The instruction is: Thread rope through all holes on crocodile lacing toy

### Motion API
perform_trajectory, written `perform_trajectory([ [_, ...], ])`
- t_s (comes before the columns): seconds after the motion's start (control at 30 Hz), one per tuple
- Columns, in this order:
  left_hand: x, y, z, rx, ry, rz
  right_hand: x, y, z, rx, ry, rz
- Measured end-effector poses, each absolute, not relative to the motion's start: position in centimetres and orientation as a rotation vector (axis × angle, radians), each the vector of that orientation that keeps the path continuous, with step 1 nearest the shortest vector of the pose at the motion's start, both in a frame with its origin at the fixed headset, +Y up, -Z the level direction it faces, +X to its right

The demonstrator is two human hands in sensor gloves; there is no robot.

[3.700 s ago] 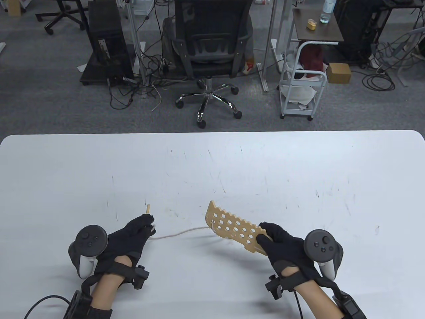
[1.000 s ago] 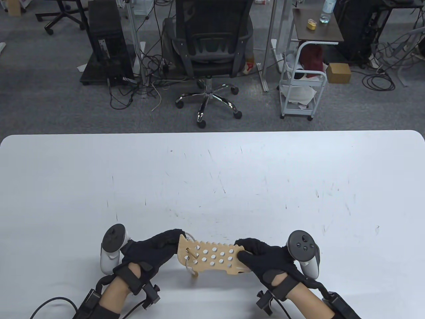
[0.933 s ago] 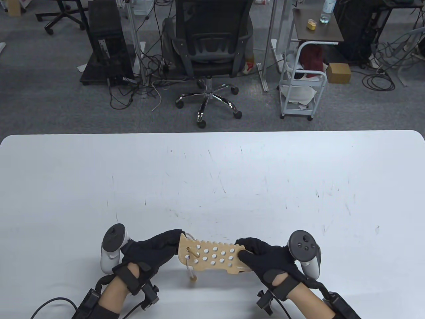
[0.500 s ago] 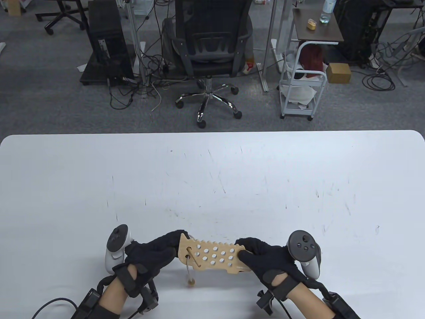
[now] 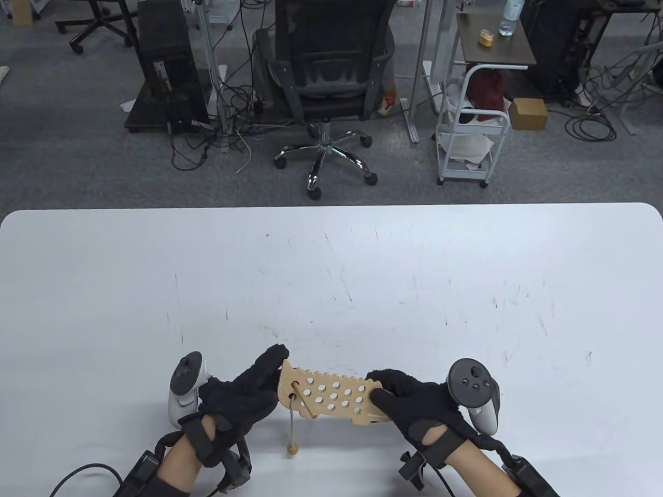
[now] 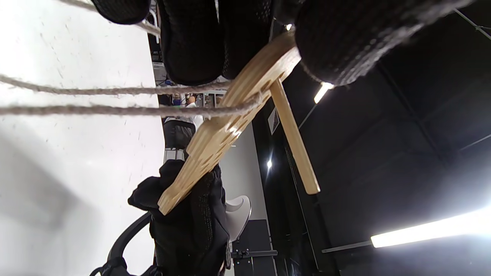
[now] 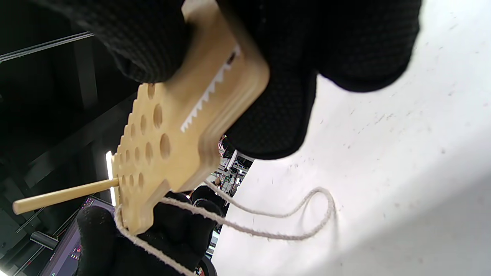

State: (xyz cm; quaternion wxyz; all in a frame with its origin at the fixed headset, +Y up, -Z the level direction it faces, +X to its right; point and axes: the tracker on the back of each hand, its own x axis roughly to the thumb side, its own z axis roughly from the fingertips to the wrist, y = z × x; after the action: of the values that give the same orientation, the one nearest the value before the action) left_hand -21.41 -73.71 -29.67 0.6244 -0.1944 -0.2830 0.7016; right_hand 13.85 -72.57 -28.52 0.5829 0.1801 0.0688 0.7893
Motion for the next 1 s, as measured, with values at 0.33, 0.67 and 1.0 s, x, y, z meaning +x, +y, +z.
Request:
perform_trajectory([
  [0.33,-21.55,-72.95,-29.46,-0.355,-0.663,1.541,13.9,-72.23,-28.38,0.438,0.09,1.883],
  [0.67,-21.8,-73.12,-29.51,-0.338,-0.624,1.526,13.98,-72.11,-28.32,0.496,0.03,1.884],
  [1.0,-22.15,-73.24,-29.62,-0.317,-0.561,1.485,14.17,-72.02,-28.29,0.489,0.006,1.881],
])
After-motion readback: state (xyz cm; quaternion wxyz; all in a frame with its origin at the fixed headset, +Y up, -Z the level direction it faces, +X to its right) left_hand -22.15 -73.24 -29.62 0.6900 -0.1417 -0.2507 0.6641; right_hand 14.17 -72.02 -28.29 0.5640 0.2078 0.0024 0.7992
